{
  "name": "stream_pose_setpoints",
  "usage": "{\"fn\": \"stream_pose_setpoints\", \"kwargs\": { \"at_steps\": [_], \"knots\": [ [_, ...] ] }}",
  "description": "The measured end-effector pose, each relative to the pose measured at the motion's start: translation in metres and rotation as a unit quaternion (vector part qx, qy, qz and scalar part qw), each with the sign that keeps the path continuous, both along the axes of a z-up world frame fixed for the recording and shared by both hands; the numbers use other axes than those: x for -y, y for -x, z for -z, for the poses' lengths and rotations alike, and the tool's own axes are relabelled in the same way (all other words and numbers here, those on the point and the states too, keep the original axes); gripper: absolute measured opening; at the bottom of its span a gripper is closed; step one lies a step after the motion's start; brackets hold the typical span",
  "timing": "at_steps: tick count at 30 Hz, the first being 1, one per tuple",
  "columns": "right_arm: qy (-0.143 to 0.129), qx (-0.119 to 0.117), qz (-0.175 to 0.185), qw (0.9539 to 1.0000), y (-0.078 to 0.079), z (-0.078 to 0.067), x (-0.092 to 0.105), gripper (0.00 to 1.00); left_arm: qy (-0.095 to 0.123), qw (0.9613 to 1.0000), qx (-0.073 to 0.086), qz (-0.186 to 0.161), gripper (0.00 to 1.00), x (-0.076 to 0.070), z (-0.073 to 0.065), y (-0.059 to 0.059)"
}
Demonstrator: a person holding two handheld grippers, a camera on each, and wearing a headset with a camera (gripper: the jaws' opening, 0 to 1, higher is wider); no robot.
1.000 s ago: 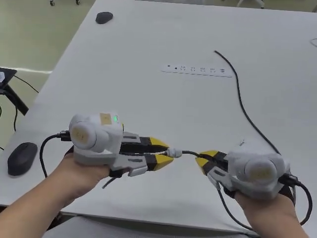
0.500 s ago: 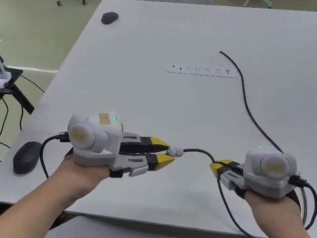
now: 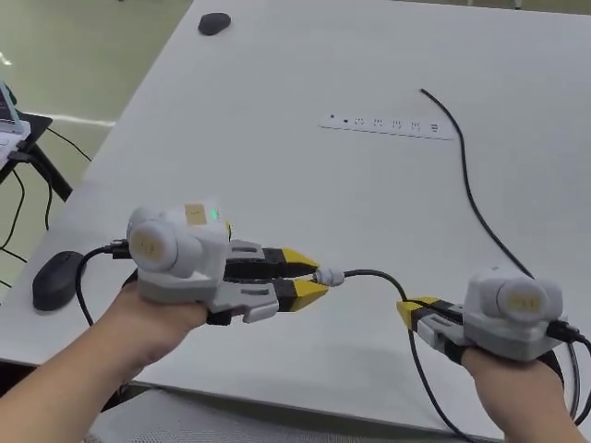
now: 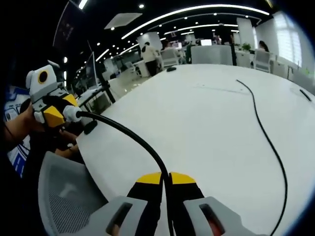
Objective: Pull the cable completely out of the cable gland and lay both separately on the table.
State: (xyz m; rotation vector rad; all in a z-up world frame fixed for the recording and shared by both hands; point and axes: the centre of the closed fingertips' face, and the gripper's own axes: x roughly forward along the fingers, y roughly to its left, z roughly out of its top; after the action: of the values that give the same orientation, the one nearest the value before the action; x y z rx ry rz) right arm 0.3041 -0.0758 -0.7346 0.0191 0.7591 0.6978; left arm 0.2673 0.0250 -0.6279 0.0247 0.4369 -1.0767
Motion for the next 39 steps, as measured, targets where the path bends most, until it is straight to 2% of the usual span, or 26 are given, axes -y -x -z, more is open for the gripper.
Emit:
{"fn": "stream_pose_setpoints", "kwargs": {
  "at_steps": [2,5,6,9,15,18,20,23,25,26,28,30,32,35,36,37,39],
  "knots": [
    [0.005,0.004,-0.005,1.0,0.0,0.0,0.0,0.0,0.002,1.0,-0.002,-0.002,0.15,-0.001,0.0,0.0],
    [-0.004,-0.001,0.002,1.0,0.0,-0.004,0.001,0.0,0.007,0.9999,-0.005,-0.007,0.15,-0.002,-0.001,-0.001],
    [-0.011,-0.012,0.005,0.9999,0.001,-0.004,0.001,0.0,0.007,0.9999,-0.003,-0.008,0.15,-0.002,-0.002,-0.002],
    [-0.009,-0.001,0.001,1.0,0.0,-0.007,0.002,0.01,0.01,0.9999,-0.004,-0.011,0.15,-0.003,-0.003,-0.004],
    [-0.022,-0.009,-0.008,0.9997,0.006,-0.01,-0.002,0.02,0.014,0.9998,-0.004,-0.013,0.15,-0.004,-0.004,-0.003],
    [-0.036,-0.024,-0.011,0.999,0.01,-0.011,-0.006,0.03,0.009,0.9999,-0.005,-0.009,0.15,-0.004,-0.003,-0.002],
    [-0.031,-0.017,-0.021,0.9991,0.012,-0.014,-0.009,0.06,0.009,0.9999,-0.006,-0.008,0.15,-0.003,-0.003,-0.001],
    [-0.045,-0.011,-0.027,0.9985,0.011,-0.026,-0.014,0.16,0.008,0.9999,-0.009,-0.007,0.15,-0.003,-0.003,0.0],
    [-0.043,0.005,-0.038,0.9983,0.009,-0.035,-0.016,0.2,0.007,0.9999,-0.011,-0.006,0.15,-0.004,-0.002,0.001],
    [-0.035,0.023,-0.052,0.9978,0.008,-0.042,-0.019,0.22,0.006,0.9999,-0.011,-0.006,0.15,-0.004,-0.001,0.002],
    [-0.023,0.044,-0.076,0.9959,0.008,-0.053,-0.024,0.26,0.005,0.9999,-0.013,-0.005,0.15,-0.005,0.001,0.003],
    [-0.004,0.073,-0.109,0.9914,0.009,-0.063,-0.031,0.31,0.005,0.9999,-0.014,-0.005,0.15,-0.005,0.002,0.003],
    [0.023,0.106,-0.142,0.9839,0.01,-0.071,-0.038,0.34,0.006,0.9999,-0.015,-0.005,0.15,-0.005,0.003,0.003],
    [0.056,0.147,-0.19,0.969,0.015,-0.08,-0.051,0.36,0.006,0.9998,-0.017,-0.006,0.15,-0.005,0.003,0.003],
    [0.065,0.169,-0.193,0.9643,0.014,-0.086,-0.055,0.33,0.006,0.9998,-0.017,-0.006,0.15,-0.005,0.002,0.003],
    [0.063,0.184,-0.198,0.9606,0.013,-0.091,-0.059,0.3,0.006,0.9998,-0.017,-0.005,0.15,-0.005,0.002,0.003],
    [0.068,0.181,-0.218,0.9566,0.018,-0.09,-0.067,0.27,0.005,0.9998,-0.018,-0.005,0.15,-0.006,0.003,0.002]
  ]
}}
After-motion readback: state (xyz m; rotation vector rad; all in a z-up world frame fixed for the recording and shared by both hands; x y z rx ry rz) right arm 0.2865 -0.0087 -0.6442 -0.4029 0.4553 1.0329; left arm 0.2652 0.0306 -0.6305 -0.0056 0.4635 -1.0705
